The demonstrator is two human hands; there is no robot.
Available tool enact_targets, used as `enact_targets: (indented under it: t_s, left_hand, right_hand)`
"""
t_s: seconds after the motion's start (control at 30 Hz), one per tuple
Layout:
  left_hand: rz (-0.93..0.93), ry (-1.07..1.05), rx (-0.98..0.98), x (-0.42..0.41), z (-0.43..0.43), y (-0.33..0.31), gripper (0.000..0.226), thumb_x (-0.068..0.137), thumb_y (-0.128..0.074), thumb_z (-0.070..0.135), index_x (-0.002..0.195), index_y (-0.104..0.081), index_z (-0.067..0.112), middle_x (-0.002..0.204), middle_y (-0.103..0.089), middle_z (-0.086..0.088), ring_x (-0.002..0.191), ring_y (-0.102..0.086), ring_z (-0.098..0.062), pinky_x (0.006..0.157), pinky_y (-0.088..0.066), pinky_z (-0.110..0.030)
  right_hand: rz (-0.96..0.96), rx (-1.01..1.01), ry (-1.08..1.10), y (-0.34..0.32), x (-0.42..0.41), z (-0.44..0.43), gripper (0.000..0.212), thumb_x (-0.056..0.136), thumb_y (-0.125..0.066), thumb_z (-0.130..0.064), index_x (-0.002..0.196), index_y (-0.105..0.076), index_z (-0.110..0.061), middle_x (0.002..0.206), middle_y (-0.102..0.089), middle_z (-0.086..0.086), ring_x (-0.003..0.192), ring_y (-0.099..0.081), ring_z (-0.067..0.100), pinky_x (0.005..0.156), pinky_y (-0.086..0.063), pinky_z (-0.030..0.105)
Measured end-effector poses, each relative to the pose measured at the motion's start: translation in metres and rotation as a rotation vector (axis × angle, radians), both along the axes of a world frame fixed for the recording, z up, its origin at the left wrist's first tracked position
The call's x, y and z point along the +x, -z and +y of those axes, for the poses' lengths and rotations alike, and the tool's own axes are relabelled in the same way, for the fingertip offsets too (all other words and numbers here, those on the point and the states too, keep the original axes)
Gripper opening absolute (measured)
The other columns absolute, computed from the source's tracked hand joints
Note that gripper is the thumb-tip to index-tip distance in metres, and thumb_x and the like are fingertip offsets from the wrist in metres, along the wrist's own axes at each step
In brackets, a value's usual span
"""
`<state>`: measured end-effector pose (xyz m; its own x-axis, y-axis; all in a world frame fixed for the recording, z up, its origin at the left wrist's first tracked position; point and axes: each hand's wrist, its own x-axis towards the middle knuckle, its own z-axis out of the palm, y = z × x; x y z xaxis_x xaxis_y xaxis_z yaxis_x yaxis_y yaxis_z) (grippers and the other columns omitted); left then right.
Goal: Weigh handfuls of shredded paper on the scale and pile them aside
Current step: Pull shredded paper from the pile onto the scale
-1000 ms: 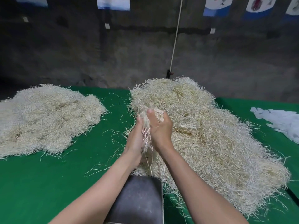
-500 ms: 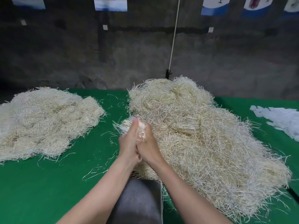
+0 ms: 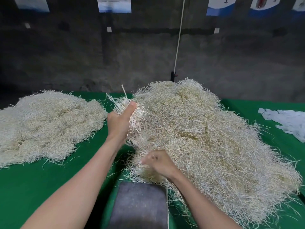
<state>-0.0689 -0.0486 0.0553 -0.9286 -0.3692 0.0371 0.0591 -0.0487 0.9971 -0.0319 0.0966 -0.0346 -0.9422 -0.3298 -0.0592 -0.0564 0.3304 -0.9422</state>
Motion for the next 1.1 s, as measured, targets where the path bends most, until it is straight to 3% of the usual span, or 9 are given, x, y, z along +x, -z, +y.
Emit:
enact_targets:
  t_s: [0.13, 0.23, 0.33, 0.4, 0.5, 0.6, 0.7, 0.83, 1.1]
  left_hand:
    - [-0.083, 0.060, -0.210, 0.000, 0.001, 0.021, 0.106, 0.070, -0.066, 0.065, 0.142, -0.026, -0.001, 0.079, -0.060, -0.001, 0.067, -0.059, -0.004, 0.059, -0.052, -0.019]
    - [-0.150, 0.223, -0.419, 0.011, 0.015, 0.043, 0.100, 0.070, -0.048, 0.080, 0.125, -0.049, -0.004, 0.041, -0.046, 0.009, 0.034, -0.038, -0.002, 0.038, -0.036, -0.015]
    - [-0.122, 0.339, -0.412, 0.025, 0.036, 0.048, 0.117, 0.064, -0.012, 0.088, 0.139, -0.041, 0.002, 0.089, -0.072, -0.004, 0.057, -0.055, 0.005, 0.068, -0.045, -0.007]
    - [-0.053, 0.287, -0.419, 0.026, 0.040, 0.045, 0.105, 0.075, -0.003, 0.080, 0.137, -0.046, 0.006, 0.122, -0.046, -0.010, 0.072, -0.059, -0.005, 0.080, -0.044, -0.023]
    - [0.013, 0.146, -0.345, 0.018, 0.033, 0.044, 0.037, 0.100, -0.035, 0.039, 0.092, -0.060, 0.012, 0.090, -0.064, -0.008, 0.071, -0.051, -0.010, 0.073, -0.044, -0.030]
    - [0.013, 0.099, -0.252, 0.024, 0.040, 0.045, 0.017, 0.097, -0.049, 0.028, 0.084, -0.055, 0.021, 0.079, -0.057, 0.006, 0.070, -0.053, -0.007, 0.062, -0.039, -0.024]
    - [0.034, 0.135, -0.048, 0.034, 0.051, 0.049, 0.022, 0.093, -0.053, 0.042, 0.100, -0.061, 0.023, 0.100, -0.066, 0.006, 0.089, -0.060, -0.002, 0.070, -0.045, -0.021]
    - [-0.186, 0.200, 0.444, 0.037, 0.049, 0.052, 0.040, 0.085, -0.063, 0.043, 0.097, -0.062, 0.005, 0.080, -0.069, -0.010, 0.064, -0.066, -0.023, 0.055, -0.051, -0.030]
    - [-0.171, 0.111, 0.375, 0.042, 0.061, 0.050, 0.032, 0.096, -0.052, 0.035, 0.092, -0.062, 0.005, 0.078, -0.062, -0.013, 0.065, -0.064, -0.020, 0.056, -0.053, -0.028]
  right_hand:
    - [-0.061, -0.861, 0.315, -0.035, -0.010, 0.017, 0.026, 0.094, -0.048, -0.010, 0.069, -0.056, -0.008, 0.069, -0.054, 0.004, 0.058, -0.049, 0.010, 0.055, -0.042, 0.019]
    - [0.156, -0.718, 0.374, -0.069, -0.017, 0.009, 0.029, 0.096, -0.043, -0.012, 0.070, -0.055, -0.013, 0.099, -0.065, 0.001, 0.096, -0.059, 0.010, 0.089, -0.045, 0.024]
    - [0.339, -0.249, 0.360, -0.077, -0.016, -0.006, 0.018, 0.099, -0.039, -0.023, 0.091, -0.055, -0.018, 0.104, -0.057, -0.011, 0.093, -0.051, -0.008, 0.086, -0.043, 0.013]
    - [0.339, -0.070, 0.350, -0.063, -0.011, -0.015, 0.030, 0.100, -0.030, -0.046, 0.112, -0.042, -0.022, 0.106, -0.050, -0.011, 0.078, -0.048, -0.008, 0.076, -0.044, 0.013]
    - [0.394, 0.008, 0.203, -0.037, 0.003, -0.030, 0.058, 0.086, -0.022, -0.074, 0.138, -0.019, -0.048, 0.134, -0.032, -0.030, 0.102, -0.047, -0.014, 0.087, -0.046, 0.017]
    - [0.399, -0.152, 0.318, -0.033, -0.003, -0.025, 0.039, 0.091, -0.039, -0.058, 0.114, -0.058, -0.033, 0.108, -0.061, -0.017, 0.087, -0.059, -0.003, 0.080, -0.052, 0.026]
    - [0.411, -0.303, 0.545, -0.036, -0.010, -0.013, 0.014, 0.097, -0.050, -0.029, 0.088, -0.061, -0.029, 0.068, -0.056, -0.010, 0.052, -0.048, -0.002, 0.051, -0.041, 0.019]
    - [0.574, -0.093, 0.571, -0.030, 0.000, -0.030, 0.011, 0.096, -0.049, -0.031, 0.092, -0.054, -0.022, 0.092, -0.054, -0.006, 0.080, -0.049, 0.008, 0.064, -0.036, 0.012]
    - [0.473, -0.252, 0.558, -0.042, -0.006, -0.021, 0.039, 0.099, -0.043, -0.026, 0.061, -0.046, -0.019, 0.058, -0.045, -0.011, 0.051, -0.039, 0.001, 0.049, -0.035, 0.018]
